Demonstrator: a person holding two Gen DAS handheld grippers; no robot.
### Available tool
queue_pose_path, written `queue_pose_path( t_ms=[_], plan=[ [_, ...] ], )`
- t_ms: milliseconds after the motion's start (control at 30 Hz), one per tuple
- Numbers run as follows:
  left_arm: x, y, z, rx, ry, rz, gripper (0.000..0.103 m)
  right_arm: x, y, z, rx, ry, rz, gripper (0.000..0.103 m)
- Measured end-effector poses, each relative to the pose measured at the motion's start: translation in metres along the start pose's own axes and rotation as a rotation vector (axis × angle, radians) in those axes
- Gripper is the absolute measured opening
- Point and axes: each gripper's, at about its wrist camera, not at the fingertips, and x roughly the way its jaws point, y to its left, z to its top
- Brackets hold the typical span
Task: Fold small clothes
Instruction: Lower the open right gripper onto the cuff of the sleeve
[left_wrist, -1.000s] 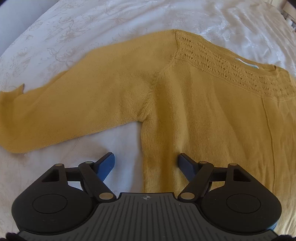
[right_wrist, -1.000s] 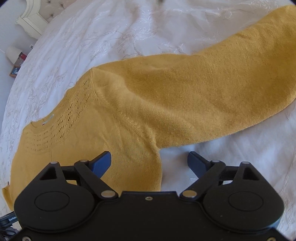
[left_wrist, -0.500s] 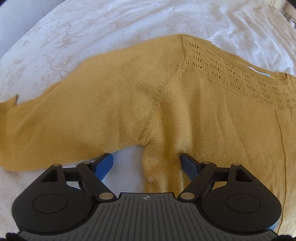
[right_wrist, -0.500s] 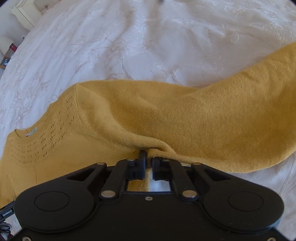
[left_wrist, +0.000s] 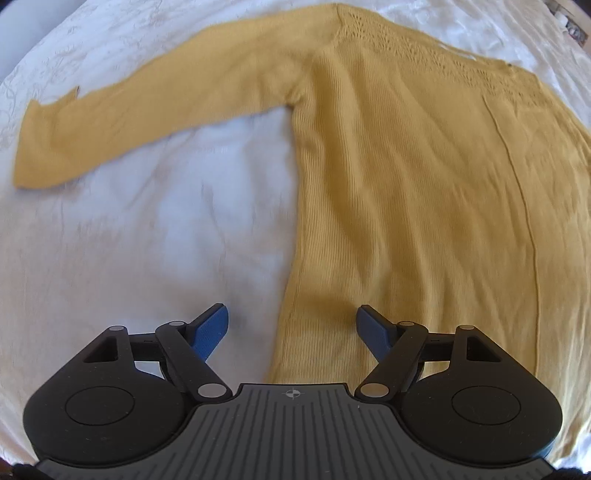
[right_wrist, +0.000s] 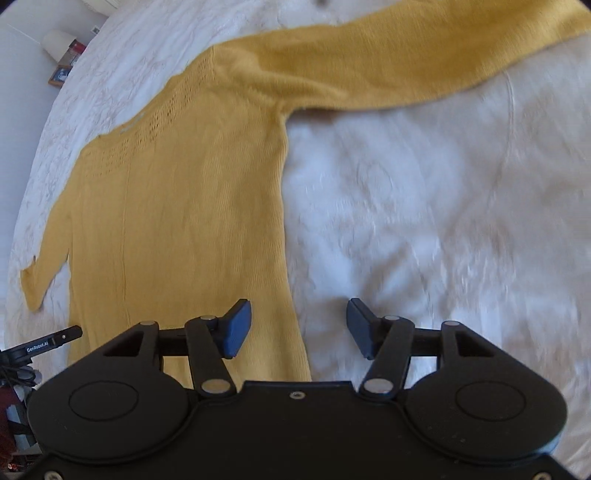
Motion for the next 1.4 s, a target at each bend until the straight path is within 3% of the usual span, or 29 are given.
queue_pose_path(
  t_ms=[267, 333, 367, 400, 433, 533, 600, 667, 700, 800, 833, 933, 1000, 1133, 1300, 1400],
  plan=[
    [-0.007, 0.000, -0.051, 0.021, 0.013, -0.002, 0.076, 0.010, 0.000, -0.058, -0.111, 0.142, -0.005, 0.063],
    [-0.006, -0.003, -0.054, 0.028, 0.005, -0.001, 0.075, 0.014, 0.004, -0.066, -0.149, 0.163, -0.006, 0.052],
    [-0.005, -0.004, -0.053, 0.029, 0.002, -0.002, 0.073, 0.016, 0.006, -0.068, -0.158, 0.169, -0.011, 0.046],
    [-0.005, -0.006, -0.057, 0.028, -0.004, -0.017, 0.061, 0.018, 0.008, -0.069, -0.162, 0.173, -0.013, 0.024],
    [-0.005, -0.006, -0.059, 0.023, -0.006, -0.029, 0.050, 0.018, 0.011, -0.068, -0.168, 0.175, -0.013, 0.012],
    [-0.012, -0.006, -0.064, 0.010, -0.013, 0.044, 0.027, 0.015, 0.026, -0.071, -0.256, 0.157, -0.111, 0.011],
    [-0.011, -0.003, -0.071, -0.013, 0.006, 0.086, 0.026, 0.019, 0.026, -0.072, -0.256, 0.153, -0.166, 0.010],
    [-0.010, 0.005, -0.076, -0.034, 0.016, 0.080, 0.027, 0.019, 0.015, -0.075, -0.198, 0.157, -0.174, 0.010],
    [-0.012, 0.006, -0.075, -0.036, 0.023, 0.084, 0.028, 0.016, 0.010, -0.076, -0.174, 0.156, -0.164, 0.011],
    [-0.022, 0.001, -0.066, -0.043, 0.012, 0.088, 0.027, 0.003, 0.011, -0.068, -0.160, 0.122, -0.144, 0.028],
    [-0.027, -0.001, -0.062, -0.049, -0.007, 0.085, 0.027, -0.003, 0.013, -0.062, -0.160, 0.103, -0.142, 0.044],
    [-0.047, -0.007, -0.052, -0.077, -0.075, 0.041, 0.027, -0.032, 0.009, -0.039, -0.141, 0.029, -0.120, 0.072],
    [-0.056, -0.020, -0.043, -0.080, -0.128, -0.010, 0.029, -0.049, 0.007, -0.023, -0.134, -0.035, -0.129, 0.072],
    [-0.063, -0.046, -0.028, -0.044, -0.204, -0.087, 0.047, -0.072, 0.001, 0.011, -0.127, -0.169, -0.171, 0.076],
    [-0.060, -0.068, -0.009, -0.063, -0.239, -0.147, 0.064, -0.095, -0.006, 0.044, -0.133, -0.340, -0.217, 0.082],
    [-0.058, -0.079, -0.001, -0.076, -0.246, -0.150, 0.068, -0.106, -0.015, 0.073, -0.140, -0.408, -0.261, 0.082]
  ],
)
